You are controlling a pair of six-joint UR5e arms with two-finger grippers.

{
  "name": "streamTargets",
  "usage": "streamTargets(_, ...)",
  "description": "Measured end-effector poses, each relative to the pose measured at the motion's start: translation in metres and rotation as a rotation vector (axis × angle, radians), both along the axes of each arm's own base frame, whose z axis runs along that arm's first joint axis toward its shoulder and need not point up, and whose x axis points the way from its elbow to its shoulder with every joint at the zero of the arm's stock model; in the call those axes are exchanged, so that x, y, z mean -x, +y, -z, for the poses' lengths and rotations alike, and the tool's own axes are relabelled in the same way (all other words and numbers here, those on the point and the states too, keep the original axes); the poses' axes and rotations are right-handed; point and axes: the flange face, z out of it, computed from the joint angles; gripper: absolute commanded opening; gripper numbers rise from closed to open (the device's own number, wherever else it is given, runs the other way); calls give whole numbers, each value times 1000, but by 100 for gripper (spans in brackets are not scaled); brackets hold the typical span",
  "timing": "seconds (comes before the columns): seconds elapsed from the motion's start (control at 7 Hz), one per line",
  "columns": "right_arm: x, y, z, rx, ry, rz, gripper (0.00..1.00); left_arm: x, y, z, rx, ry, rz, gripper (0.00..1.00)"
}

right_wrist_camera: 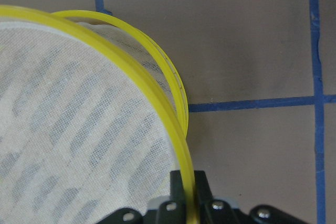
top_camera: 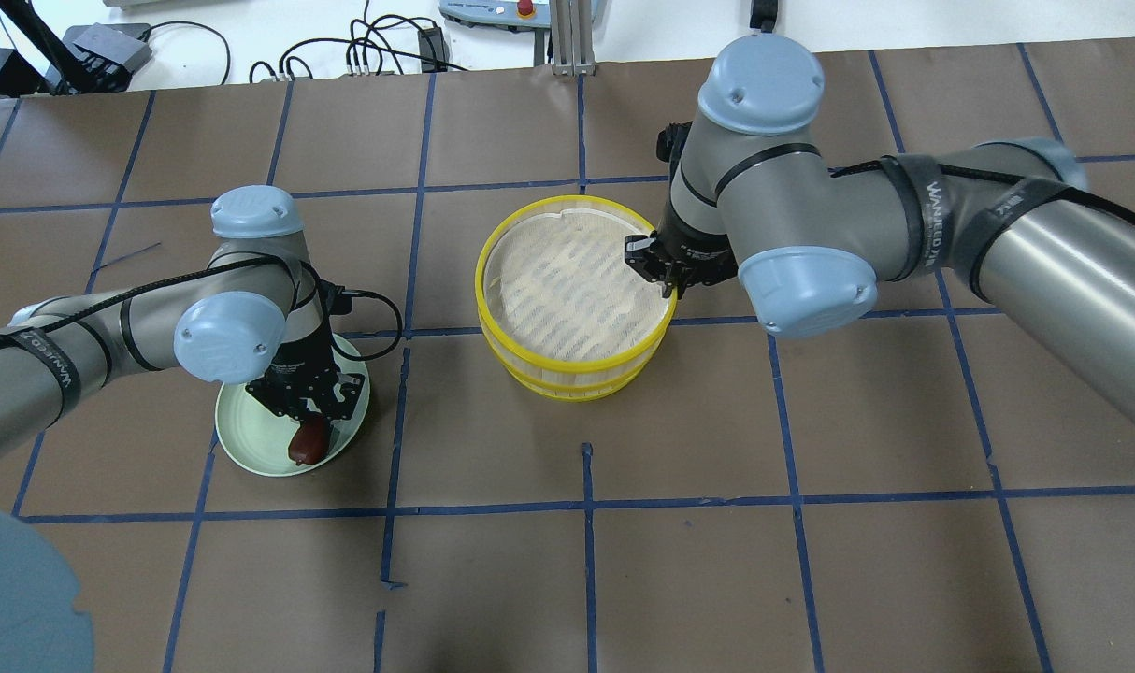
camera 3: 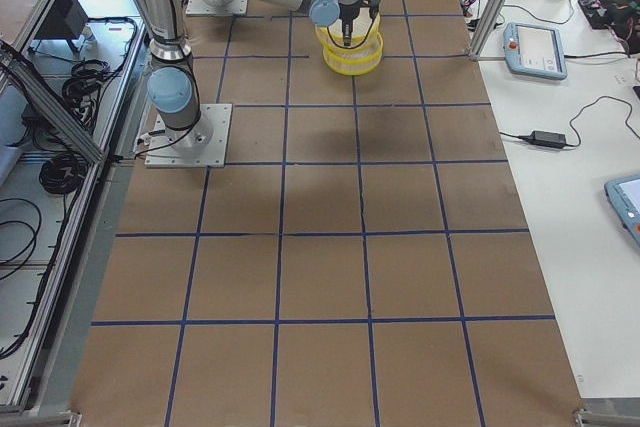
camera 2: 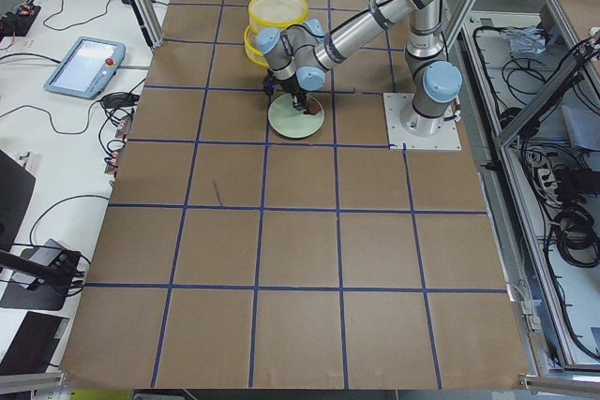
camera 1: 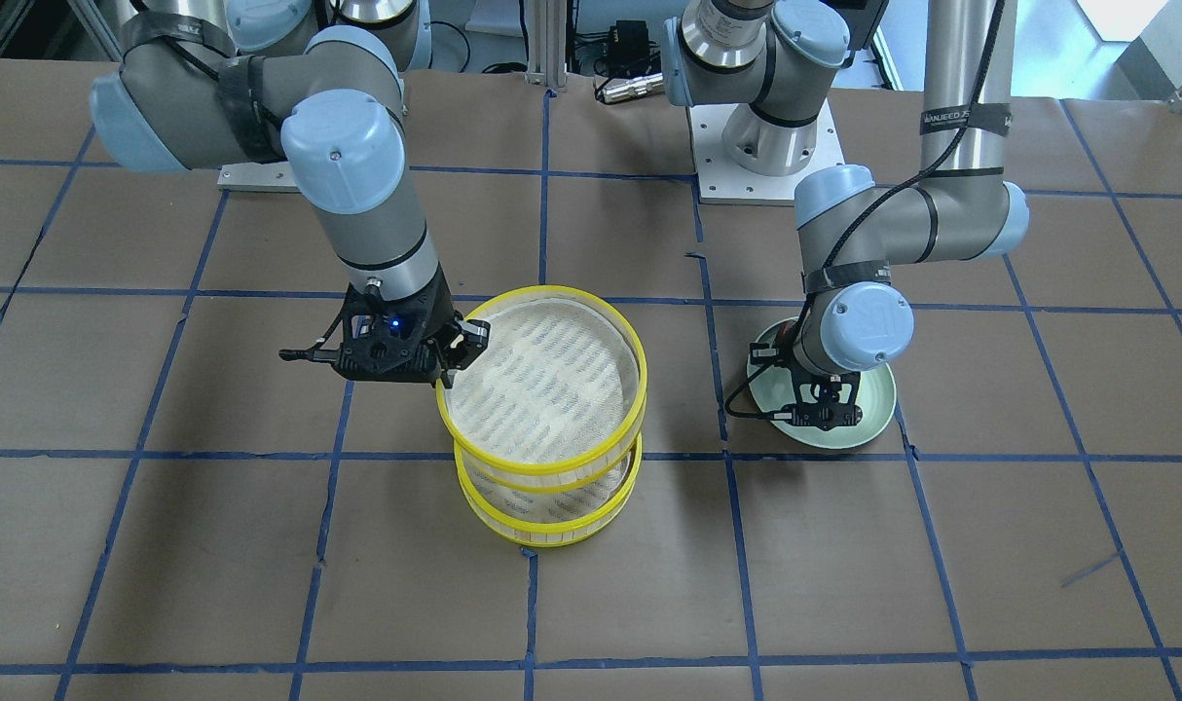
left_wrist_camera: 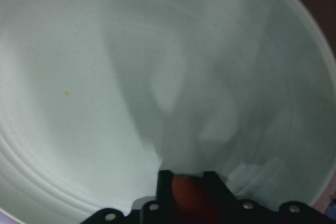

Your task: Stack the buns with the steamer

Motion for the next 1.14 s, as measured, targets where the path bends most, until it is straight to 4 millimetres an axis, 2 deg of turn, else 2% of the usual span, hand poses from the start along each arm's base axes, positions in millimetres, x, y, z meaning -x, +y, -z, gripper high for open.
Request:
streamTargets(0.29, -8, -1, 10, 1, 3, -5, 14, 6, -27, -25, 59, 74, -48, 16)
streamTargets(0.57, -8, -3, 17, -6, 11, -11, 15, 14, -61, -69, 97, 165, -149, 15)
streamTargets(1.14, -6, -8, 21, -8, 23, -18, 16, 47, -112, -146, 150, 397, -715, 17)
